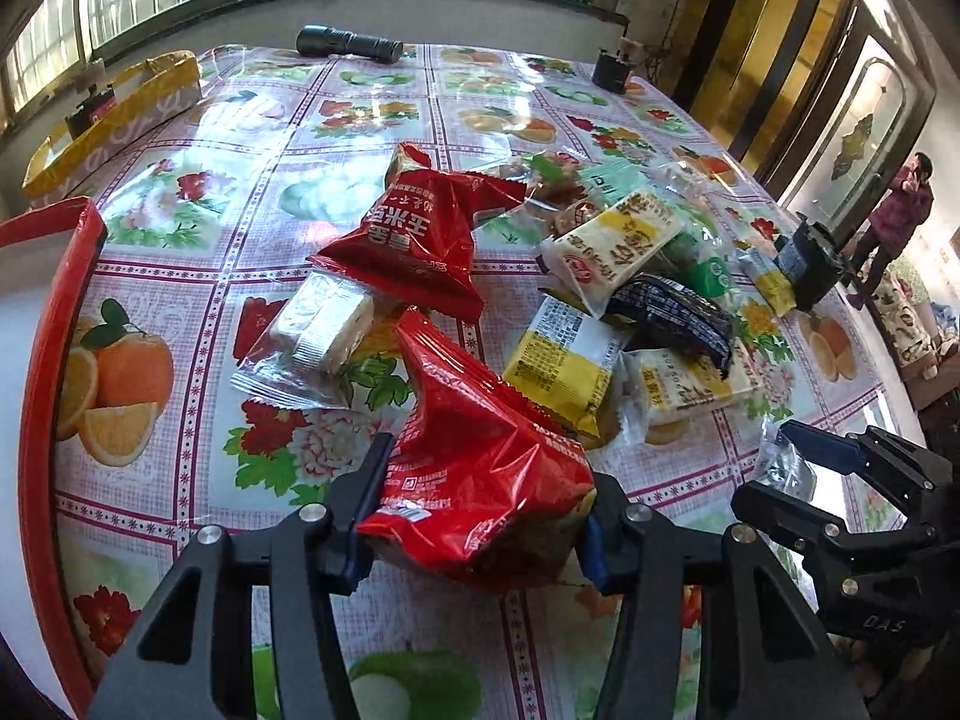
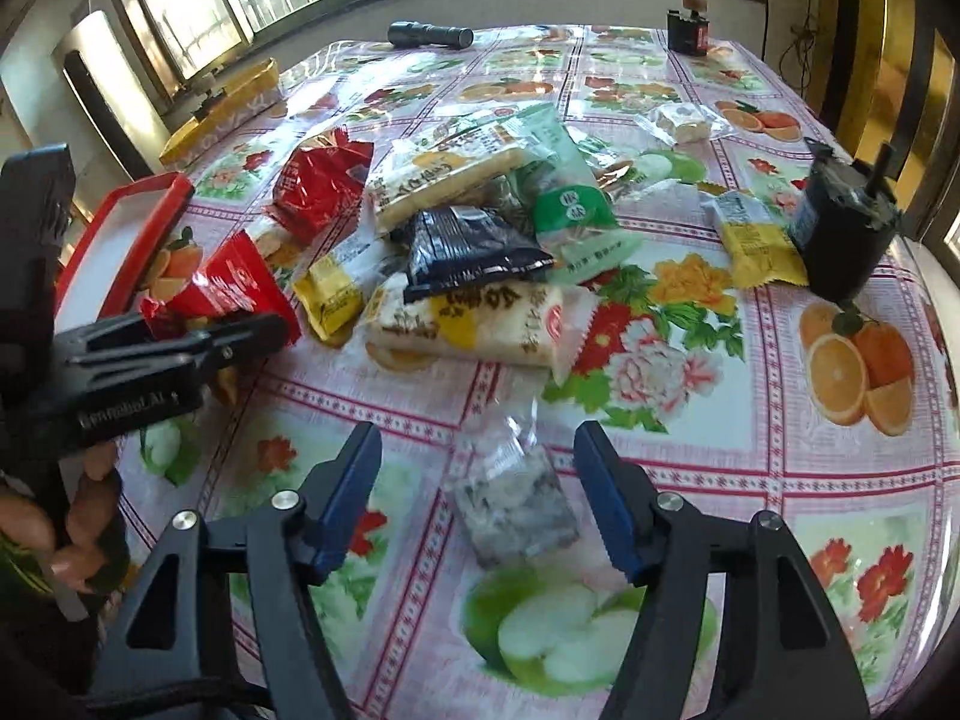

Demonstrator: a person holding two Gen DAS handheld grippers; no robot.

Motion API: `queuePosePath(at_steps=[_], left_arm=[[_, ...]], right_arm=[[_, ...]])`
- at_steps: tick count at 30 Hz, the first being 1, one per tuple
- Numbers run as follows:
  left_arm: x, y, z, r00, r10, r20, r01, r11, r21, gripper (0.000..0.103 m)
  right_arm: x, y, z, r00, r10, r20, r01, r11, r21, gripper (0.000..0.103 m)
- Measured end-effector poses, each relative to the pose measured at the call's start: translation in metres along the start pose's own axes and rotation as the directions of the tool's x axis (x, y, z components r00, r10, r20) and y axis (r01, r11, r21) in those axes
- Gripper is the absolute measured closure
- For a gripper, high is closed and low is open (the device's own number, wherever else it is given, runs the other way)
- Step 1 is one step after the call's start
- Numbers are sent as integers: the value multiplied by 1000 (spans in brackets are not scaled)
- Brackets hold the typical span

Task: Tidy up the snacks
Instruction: 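Grasp the red chip bag with the left gripper while the right grasps a clear packet, then carry the red bag and clear packet over the red-rimmed tray with both grippers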

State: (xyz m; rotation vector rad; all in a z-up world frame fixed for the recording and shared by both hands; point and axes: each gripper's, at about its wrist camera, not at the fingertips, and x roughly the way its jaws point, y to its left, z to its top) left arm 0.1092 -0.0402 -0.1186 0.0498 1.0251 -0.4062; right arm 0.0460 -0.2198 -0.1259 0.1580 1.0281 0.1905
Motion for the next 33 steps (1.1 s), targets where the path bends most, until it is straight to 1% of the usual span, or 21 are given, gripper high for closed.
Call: queuePosePath(at_steps=[4, 6, 7, 8, 10, 12, 15, 20, 24, 28, 33], left_arm=[[-10, 2, -3, 1000, -15, 18, 15, 1000, -11, 52], [-16, 2, -4, 999, -18, 26, 19, 1000, -15, 52], [-18, 2, -5, 999, -20, 29, 20, 1000, -15, 52], [-20, 2, -6, 999, -21, 31, 22, 1000, -16, 52], [-24, 4, -6, 999, -21, 34, 22, 1000, -21, 52], [-31, 5, -8, 999, -24, 45, 26, 999, -28, 52], [-42, 10, -11, 997, -25, 68, 28, 999, -40, 52], [-59, 20, -17, 995, -26, 92, 32, 997, -69, 52], [-72, 31, -24, 994, -9, 110, 19, 996, -87, 53], [-83, 41, -32, 993, 14, 121, -1, 994, -112, 53], [-98, 53, -39, 990, 43, 138, -24, 990, -136, 53]], right_arm=[[1, 8, -8, 999, -53, -3, 52, 996, -77, 37], [2, 14, -10, 995, -97, 4, 97, 990, -105, 44], [2, 14, -10, 995, -103, 10, 104, 988, -110, 50], [2, 12, -9, 994, -105, 15, 106, 989, -108, 59], [0, 7, -8, 995, -97, 19, 98, 992, -76, 69], [-1, 0, -6, 998, -65, 14, 65, 997, -41, 69], [-9, -1, -10, 1000, -20, 19, 20, 1000, -14, 70], [-25, 15, -10, 997, 49, 59, -49, 999, 2, 69], [-36, 37, -4, 992, 84, 92, -82, 996, -29, 69], [-40, 59, -1, 989, 113, 101, -106, 992, -72, 69], [-42, 74, -1, 985, 138, 99, -128, 987, -96, 69]])
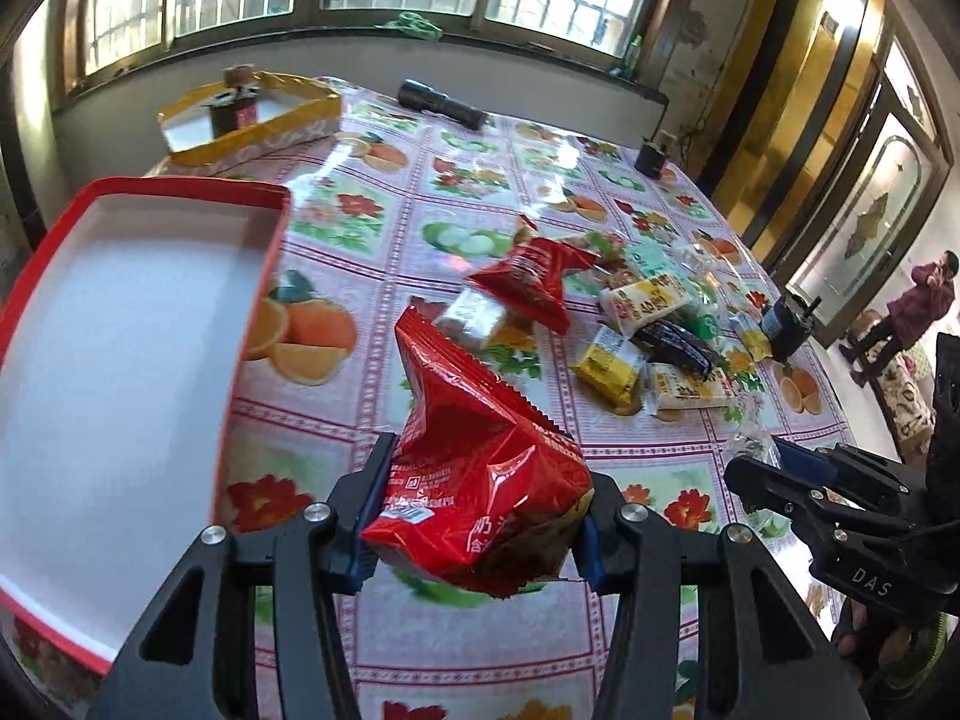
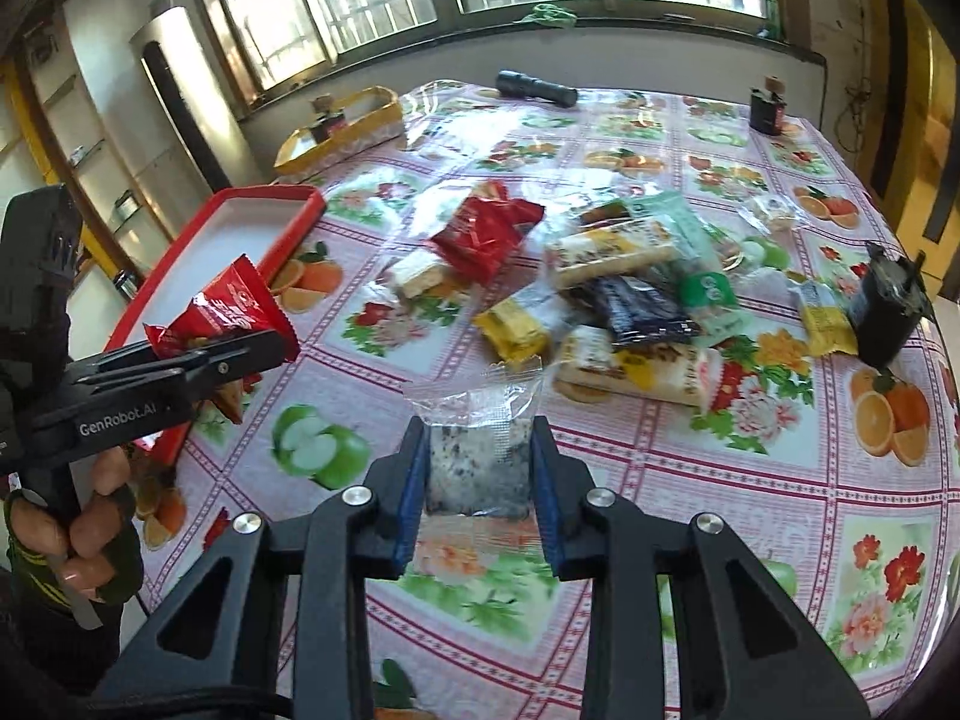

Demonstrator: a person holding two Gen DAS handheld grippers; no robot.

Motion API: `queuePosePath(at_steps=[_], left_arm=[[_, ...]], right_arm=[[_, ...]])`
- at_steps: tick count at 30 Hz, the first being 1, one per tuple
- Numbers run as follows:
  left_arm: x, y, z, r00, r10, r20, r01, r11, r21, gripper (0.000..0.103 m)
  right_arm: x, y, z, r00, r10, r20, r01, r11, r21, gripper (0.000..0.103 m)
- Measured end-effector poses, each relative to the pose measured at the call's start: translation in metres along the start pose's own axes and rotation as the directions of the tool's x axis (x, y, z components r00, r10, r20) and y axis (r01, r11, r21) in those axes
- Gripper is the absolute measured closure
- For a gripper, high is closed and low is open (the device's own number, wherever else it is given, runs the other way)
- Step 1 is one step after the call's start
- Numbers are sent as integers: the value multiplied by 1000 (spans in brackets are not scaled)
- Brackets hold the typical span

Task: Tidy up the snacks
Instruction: 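Carry the red bag and clear packet over the red-rimmed tray with both grippers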

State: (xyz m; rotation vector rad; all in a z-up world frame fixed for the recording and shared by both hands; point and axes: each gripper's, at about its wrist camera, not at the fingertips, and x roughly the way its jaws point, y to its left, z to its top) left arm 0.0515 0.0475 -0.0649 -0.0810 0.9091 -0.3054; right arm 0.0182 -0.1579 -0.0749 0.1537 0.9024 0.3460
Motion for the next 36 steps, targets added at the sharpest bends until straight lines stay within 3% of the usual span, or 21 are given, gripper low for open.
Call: queuePosePath(at_steps=[15, 24, 36], left_arm=[[-57, 57, -3, 986, 132, 98, -124, 989, -83, 53], [-77, 114, -9, 969, 222, 111, -197, 960, -198, 53], [-76, 144, -16, 960, 262, 99, -232, 942, -244, 53]], right_arm=[[14, 55, 12, 990, 143, -20, -144, 988, -64, 69], [44, 121, 26, 959, 272, -79, -281, 950, -135, 69], [78, 177, 38, 926, 355, -128, -373, 913, -165, 69]])
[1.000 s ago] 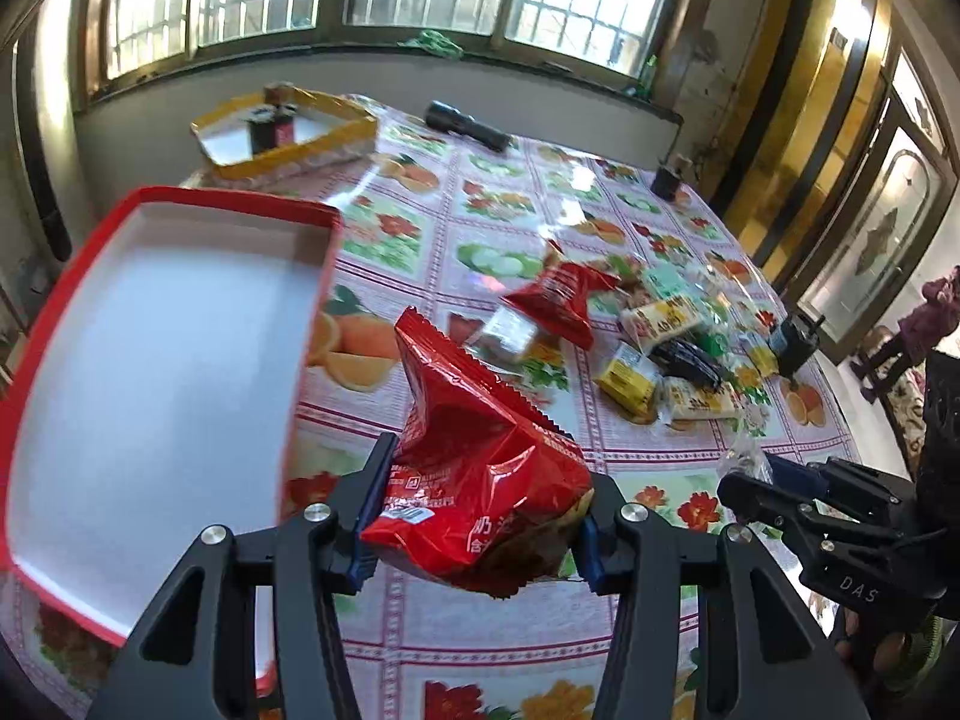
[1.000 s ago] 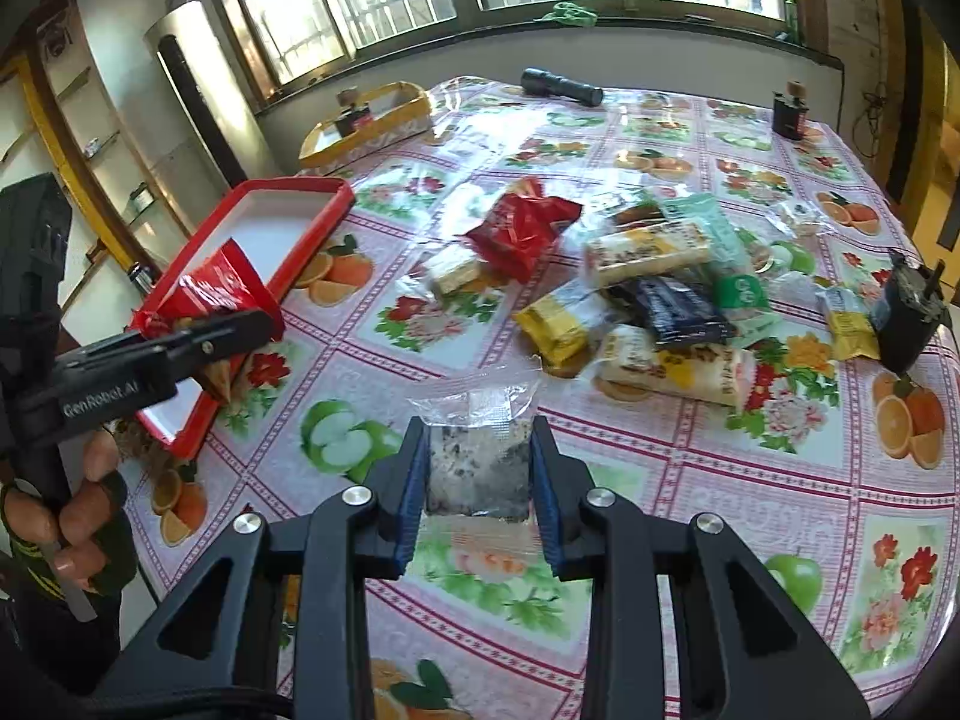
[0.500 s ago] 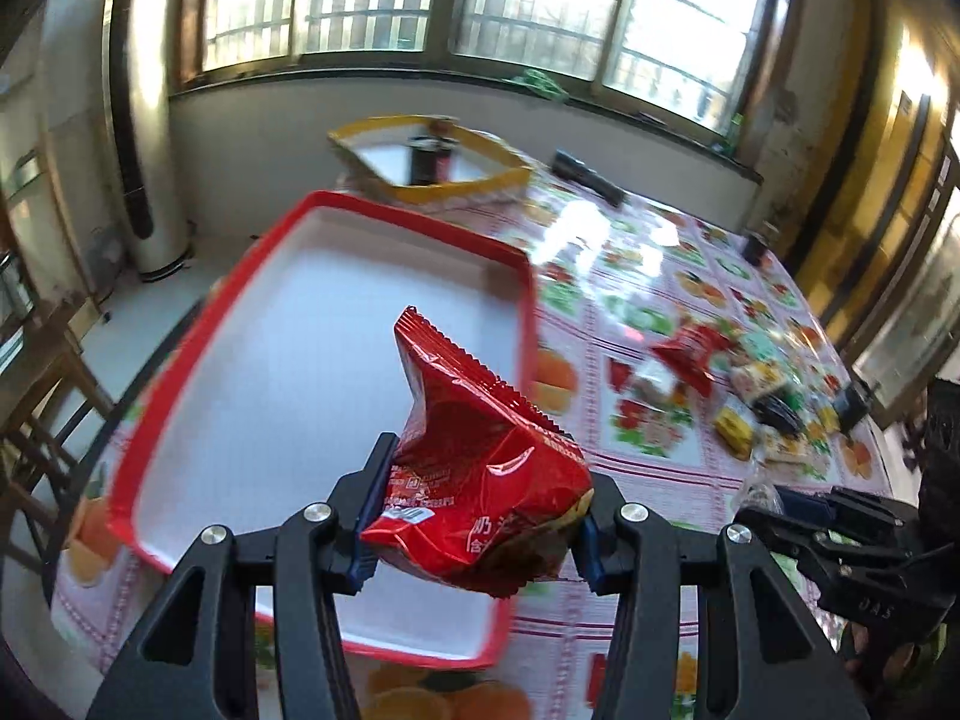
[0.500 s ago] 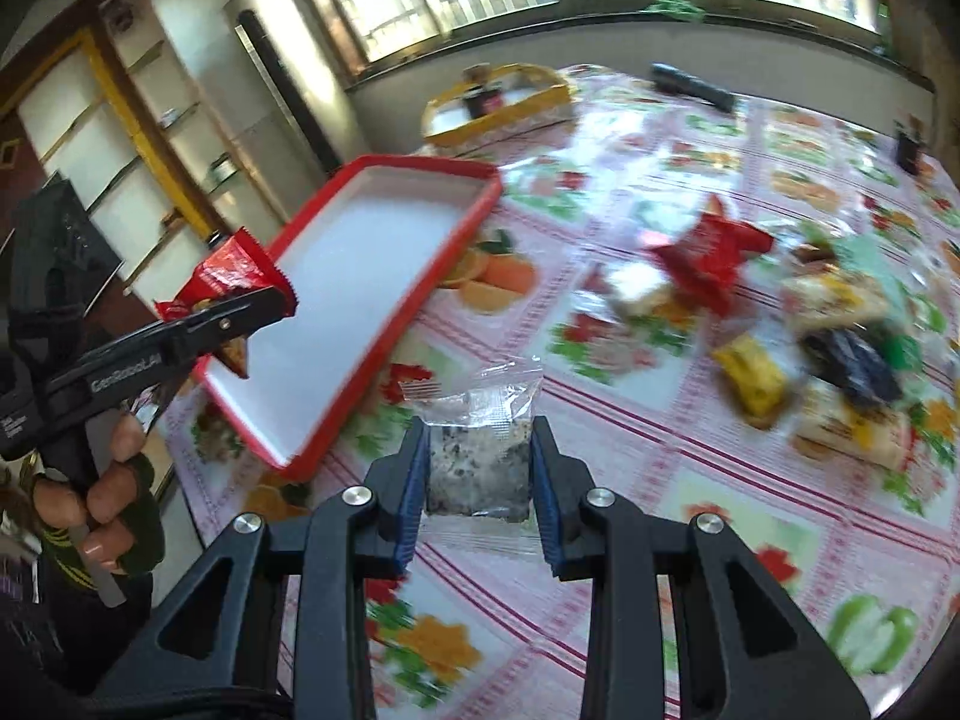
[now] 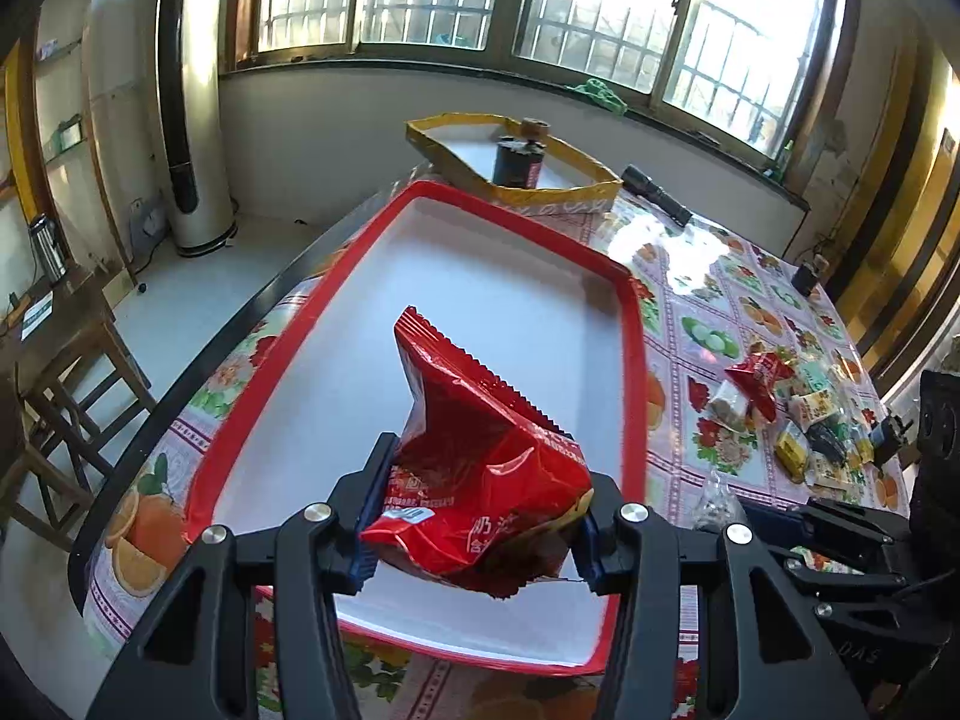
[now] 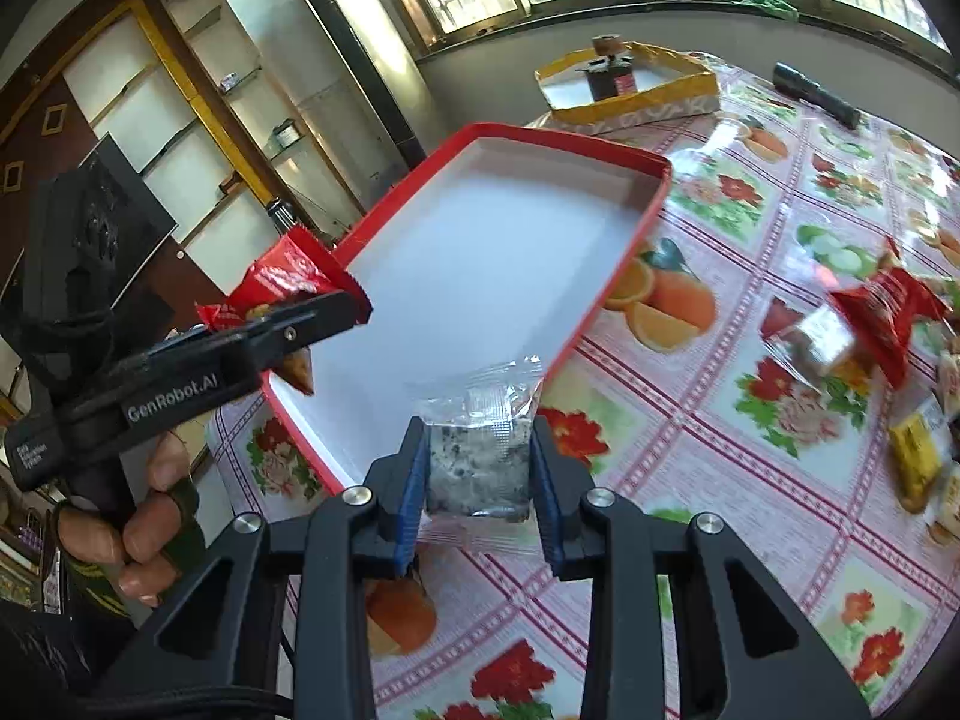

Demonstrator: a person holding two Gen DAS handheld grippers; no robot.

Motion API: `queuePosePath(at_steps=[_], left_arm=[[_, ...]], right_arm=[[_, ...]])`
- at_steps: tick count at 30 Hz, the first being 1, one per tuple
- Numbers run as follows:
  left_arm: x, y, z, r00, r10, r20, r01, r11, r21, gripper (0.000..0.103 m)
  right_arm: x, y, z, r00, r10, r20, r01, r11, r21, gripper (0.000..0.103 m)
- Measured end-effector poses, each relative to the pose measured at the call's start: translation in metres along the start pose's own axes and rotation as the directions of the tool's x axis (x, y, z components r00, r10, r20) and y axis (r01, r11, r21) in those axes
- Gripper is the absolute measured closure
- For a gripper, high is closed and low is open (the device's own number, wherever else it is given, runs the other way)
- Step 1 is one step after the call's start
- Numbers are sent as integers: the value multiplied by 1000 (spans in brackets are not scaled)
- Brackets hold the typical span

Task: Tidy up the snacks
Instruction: 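Carry the red bag and clear packet over the red-rimmed tray with both grippers, then open the right gripper over the tray while the left releases the red bag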

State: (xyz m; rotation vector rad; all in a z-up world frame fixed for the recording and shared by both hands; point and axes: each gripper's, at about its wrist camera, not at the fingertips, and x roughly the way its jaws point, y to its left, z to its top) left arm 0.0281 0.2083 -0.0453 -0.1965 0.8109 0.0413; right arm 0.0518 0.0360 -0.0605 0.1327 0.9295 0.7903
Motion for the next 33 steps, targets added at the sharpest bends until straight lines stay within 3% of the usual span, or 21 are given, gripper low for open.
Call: queuePosePath(at_steps=[7, 15, 28, 31, 33], left_arm=[[7, 3, -3, 1000, 11, -15, -11, 1000, 9, 53], [10, 6, -2, 992, 123, 7, -123, 992, 15, 53], [35, 13, -14, 985, 166, -50, -164, 986, 34, 52], [35, 17, -16, 984, 165, -67, -164, 986, 23, 50], [31, 20, -15, 984, 166, -62, -165, 986, 16, 40]], right_arm=[[20, 2, 25, 1000, 11, 3, -11, 1000, 16, 69], [46, 1, 47, 1000, -11, -3, 11, 1000, 13, 69], [84, 10, 45, 994, -58, -89, 54, 997, -48, 67], [83, 10, 44, 994, -62, -89, 57, 997, -51, 63], [78, 8, 45, 996, -57, -70, 54, 997, -46, 58]])
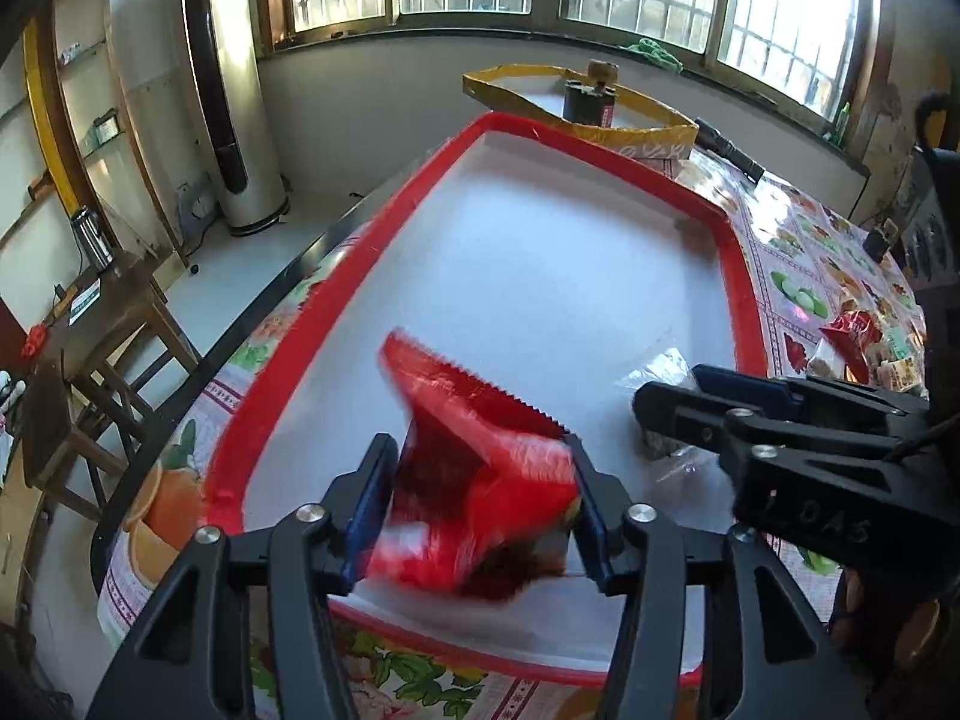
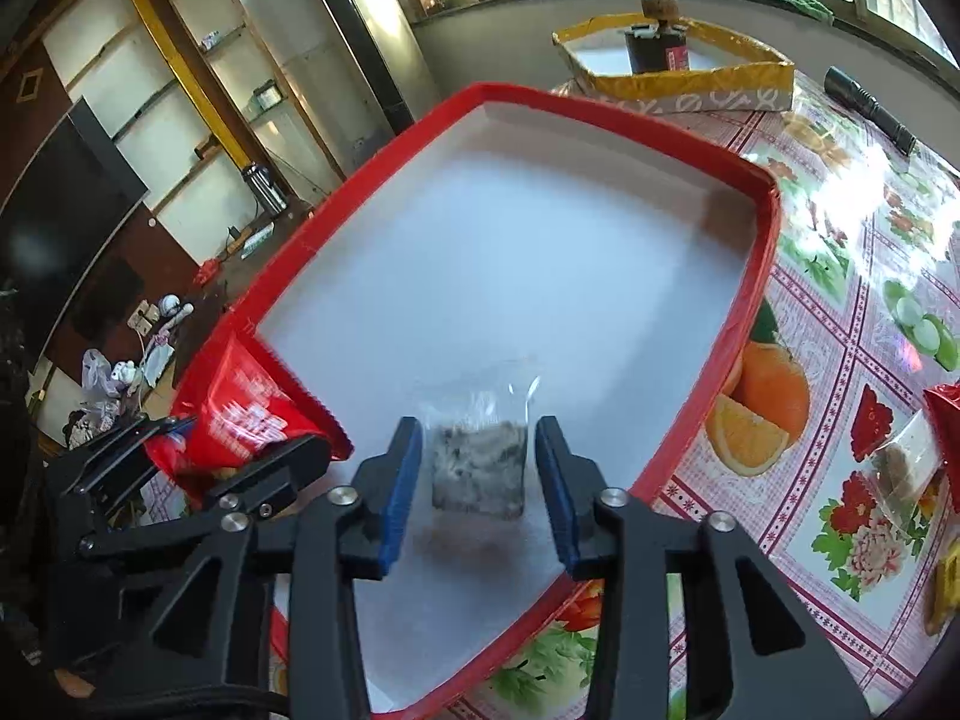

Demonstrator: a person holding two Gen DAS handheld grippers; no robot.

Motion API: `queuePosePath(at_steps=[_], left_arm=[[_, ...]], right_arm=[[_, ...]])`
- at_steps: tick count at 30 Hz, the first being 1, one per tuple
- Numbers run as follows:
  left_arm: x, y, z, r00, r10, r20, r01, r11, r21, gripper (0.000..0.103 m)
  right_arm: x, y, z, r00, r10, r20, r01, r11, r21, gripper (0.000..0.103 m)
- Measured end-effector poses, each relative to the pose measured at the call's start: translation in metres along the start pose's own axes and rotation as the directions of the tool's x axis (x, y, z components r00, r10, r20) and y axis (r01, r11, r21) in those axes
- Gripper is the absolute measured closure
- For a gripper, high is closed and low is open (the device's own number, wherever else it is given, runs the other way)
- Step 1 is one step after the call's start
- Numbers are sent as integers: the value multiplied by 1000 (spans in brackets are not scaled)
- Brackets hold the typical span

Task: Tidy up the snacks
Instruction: 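Open the right gripper over the tray while the left releases the red bag, then move both open grippers back to the snack pile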

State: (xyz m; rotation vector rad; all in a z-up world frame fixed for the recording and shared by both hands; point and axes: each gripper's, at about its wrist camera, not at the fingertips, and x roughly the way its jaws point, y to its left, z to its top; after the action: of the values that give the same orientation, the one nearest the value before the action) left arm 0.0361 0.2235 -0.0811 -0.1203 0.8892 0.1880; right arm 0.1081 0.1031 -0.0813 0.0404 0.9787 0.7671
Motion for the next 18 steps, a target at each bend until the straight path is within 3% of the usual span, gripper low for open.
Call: queuePosePath(at_steps=[2, 5, 12, 18], left_arm=[[-8, 1, 2, 1000, 9, 20, -8, 1000, -6, 30], [-22, -1, 5, 999, -2, 54, 3, 1000, -12, 25], [-34, -36, 11, 994, -82, 77, 81, 997, 18, 24], [-35, -92, 11, 984, -164, 64, 157, 981, 111, 24]], right_arm=[[-8, -3, 1, 1000, 2, 20, -2, 1000, 12, 50], [-31, -11, -2, 998, 9, 69, -12, 999, 41, 48], [-91, -57, -48, 987, -61, 149, 37, 986, 160, 42], [-139, -118, -101, 970, -184, 158, 125, 938, 322, 42]])
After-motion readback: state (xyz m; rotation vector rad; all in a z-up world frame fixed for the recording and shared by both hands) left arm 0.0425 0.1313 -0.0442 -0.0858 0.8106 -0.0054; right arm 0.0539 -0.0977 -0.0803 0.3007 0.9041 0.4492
